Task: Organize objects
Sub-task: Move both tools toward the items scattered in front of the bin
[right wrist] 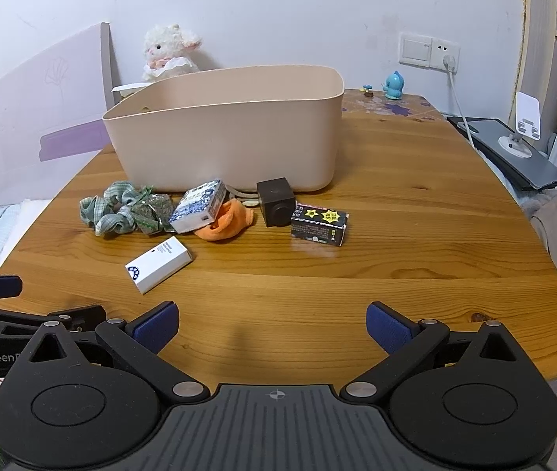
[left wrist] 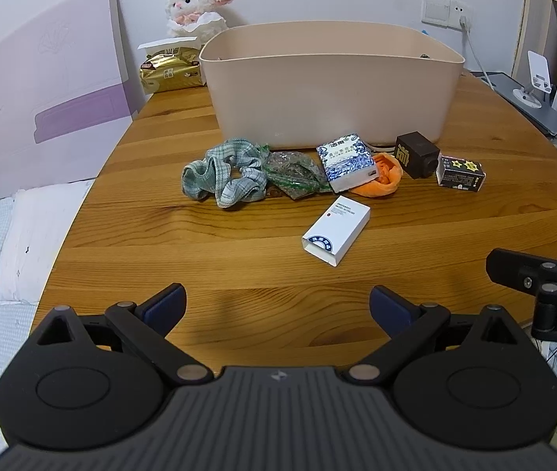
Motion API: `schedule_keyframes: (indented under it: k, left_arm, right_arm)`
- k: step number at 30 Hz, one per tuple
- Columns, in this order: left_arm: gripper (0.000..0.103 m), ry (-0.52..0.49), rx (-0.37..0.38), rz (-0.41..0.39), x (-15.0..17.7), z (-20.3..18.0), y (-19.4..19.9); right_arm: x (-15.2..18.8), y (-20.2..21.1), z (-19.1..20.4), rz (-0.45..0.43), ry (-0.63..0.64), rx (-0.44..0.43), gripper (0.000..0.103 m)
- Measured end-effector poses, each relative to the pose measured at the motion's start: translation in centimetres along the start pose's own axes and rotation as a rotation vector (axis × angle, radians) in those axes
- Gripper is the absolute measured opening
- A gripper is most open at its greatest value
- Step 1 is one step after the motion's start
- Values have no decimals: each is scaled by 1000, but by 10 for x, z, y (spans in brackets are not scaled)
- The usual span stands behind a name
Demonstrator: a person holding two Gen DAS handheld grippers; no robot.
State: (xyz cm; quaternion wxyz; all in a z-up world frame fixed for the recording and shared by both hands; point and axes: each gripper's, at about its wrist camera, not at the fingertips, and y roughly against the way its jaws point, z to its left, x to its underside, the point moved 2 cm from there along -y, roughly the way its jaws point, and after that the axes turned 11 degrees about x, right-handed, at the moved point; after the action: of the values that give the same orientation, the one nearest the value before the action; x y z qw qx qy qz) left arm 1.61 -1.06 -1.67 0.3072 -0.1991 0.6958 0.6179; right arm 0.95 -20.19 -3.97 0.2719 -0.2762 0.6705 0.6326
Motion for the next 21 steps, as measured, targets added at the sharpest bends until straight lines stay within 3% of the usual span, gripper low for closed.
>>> schedule_keyframes:
  k: [21]
  left_arm:
    - [100, -7, -2, -2, -1, 0, -4]
  right_arm:
    - [-2, -3, -6, -15, 3, 17, 103]
